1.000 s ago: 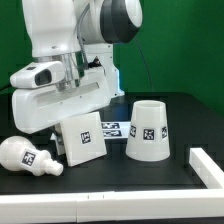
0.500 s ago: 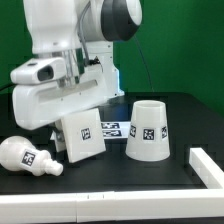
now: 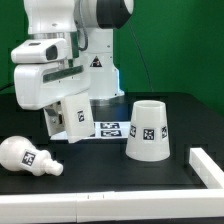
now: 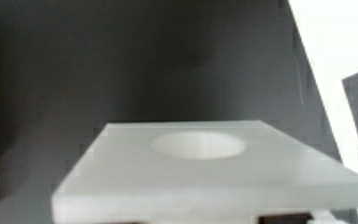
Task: Assemble lamp
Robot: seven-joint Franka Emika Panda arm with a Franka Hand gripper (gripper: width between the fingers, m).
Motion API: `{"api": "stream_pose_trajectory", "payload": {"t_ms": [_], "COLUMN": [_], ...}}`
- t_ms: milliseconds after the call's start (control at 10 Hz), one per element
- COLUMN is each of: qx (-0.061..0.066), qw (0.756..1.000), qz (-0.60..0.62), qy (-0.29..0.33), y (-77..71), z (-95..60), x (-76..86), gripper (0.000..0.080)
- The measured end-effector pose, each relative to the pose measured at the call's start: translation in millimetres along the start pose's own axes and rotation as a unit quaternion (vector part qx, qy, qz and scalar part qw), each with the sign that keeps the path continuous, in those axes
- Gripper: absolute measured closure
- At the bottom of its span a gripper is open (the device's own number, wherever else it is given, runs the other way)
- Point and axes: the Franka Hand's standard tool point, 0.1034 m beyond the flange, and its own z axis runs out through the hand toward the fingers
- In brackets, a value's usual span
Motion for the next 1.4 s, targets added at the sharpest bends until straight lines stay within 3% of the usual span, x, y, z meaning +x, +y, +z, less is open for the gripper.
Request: {"api": "stream_pose_trajectory", "payload": {"t_ms": [100,300,500,900,1000,1200,1300,1400], "qx": [0.0,0.003,0.007,0.018,0.02,0.035,0.04,0.043], "qw": [1.0,0.988,0.943,0.898,0.873,0.752,0.716,0.698], "qz": [-0.009,-0.155,-0.331,-0.438,-0.484,-0.655,-0.693,-0.712], "qy": [-0.001,-0.018,-0.036,-0.043,-0.047,-0.066,-0.068,-0.068], "y": [0.0,1.2,-0.3,-2.6,-2.7,-11.0,-13.7,-12.6], "z": [0.3,-4.1,-2.8,1.3,1.6,6.6,9.3,9.4], "x": [-1.1,2.2,9.8,0.1,0.6,19.1,23.4,18.7], "gripper": [0.0489,0.0489,0.0489,0.0489,0.0489,0.0489,0.0489,0.0489]}}
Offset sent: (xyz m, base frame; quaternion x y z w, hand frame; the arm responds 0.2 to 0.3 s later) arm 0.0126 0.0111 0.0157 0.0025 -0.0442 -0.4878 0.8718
